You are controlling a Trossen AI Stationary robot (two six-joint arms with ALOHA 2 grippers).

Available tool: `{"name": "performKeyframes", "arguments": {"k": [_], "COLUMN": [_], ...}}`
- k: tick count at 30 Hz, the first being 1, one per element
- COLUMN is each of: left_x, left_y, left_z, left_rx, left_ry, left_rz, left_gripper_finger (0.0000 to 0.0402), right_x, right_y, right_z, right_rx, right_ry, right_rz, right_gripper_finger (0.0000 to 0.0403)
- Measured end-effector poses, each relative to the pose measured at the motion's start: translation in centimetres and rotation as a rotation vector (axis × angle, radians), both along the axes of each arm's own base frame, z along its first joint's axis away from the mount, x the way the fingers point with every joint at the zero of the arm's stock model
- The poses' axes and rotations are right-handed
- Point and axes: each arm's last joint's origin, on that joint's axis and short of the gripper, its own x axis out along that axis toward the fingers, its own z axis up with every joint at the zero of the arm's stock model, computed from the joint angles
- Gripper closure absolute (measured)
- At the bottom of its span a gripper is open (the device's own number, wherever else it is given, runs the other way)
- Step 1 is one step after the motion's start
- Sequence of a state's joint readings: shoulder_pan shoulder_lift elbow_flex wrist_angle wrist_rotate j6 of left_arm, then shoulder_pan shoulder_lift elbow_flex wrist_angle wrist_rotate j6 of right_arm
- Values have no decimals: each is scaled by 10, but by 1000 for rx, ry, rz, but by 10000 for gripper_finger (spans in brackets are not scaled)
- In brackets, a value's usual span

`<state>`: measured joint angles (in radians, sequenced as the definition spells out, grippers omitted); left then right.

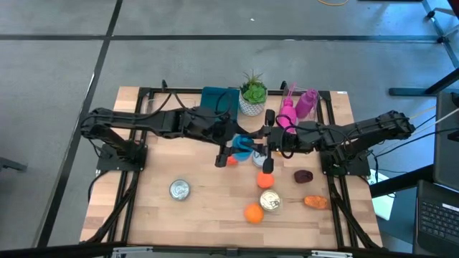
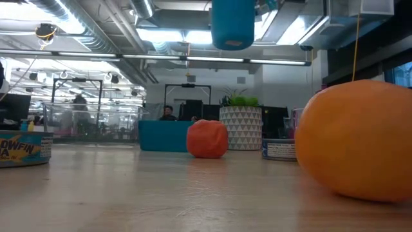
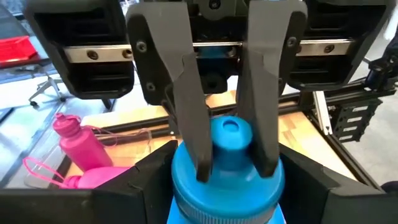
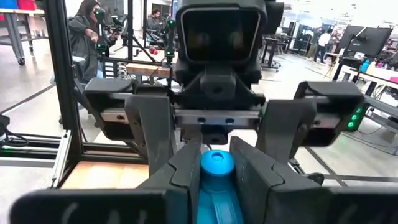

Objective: Pick & Place Food Item
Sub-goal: Put the blue water bottle into the right transparent bin

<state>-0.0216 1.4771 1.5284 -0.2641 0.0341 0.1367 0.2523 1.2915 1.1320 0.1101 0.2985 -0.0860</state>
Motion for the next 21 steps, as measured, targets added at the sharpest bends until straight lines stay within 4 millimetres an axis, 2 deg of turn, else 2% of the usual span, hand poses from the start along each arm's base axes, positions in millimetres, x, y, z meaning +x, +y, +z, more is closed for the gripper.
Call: {"name": "performKeyframes", "arguments": {"k": [5,11,15,21], "left_x": [-11,-37,-50,-80], "left_y": [1,0,-4,-11], "left_z": [6,19,20,26], "left_rx": [16,21,34,58], "left_ry": [6,23,74,126], "left_rz": [29,40,57,76], "left_gripper_finger": [176,175,176,176], "right_x": [0,-1,-1,-5], "right_y": [0,-3,-4,-10], "right_z": [1,-3,-3,-3], "right_rx": [5,-9,-18,-36], "right_ry": [-5,26,33,47], "right_rz": [-2,-90,-135,-306], "right_gripper_finger": [338,331,336,335]}}
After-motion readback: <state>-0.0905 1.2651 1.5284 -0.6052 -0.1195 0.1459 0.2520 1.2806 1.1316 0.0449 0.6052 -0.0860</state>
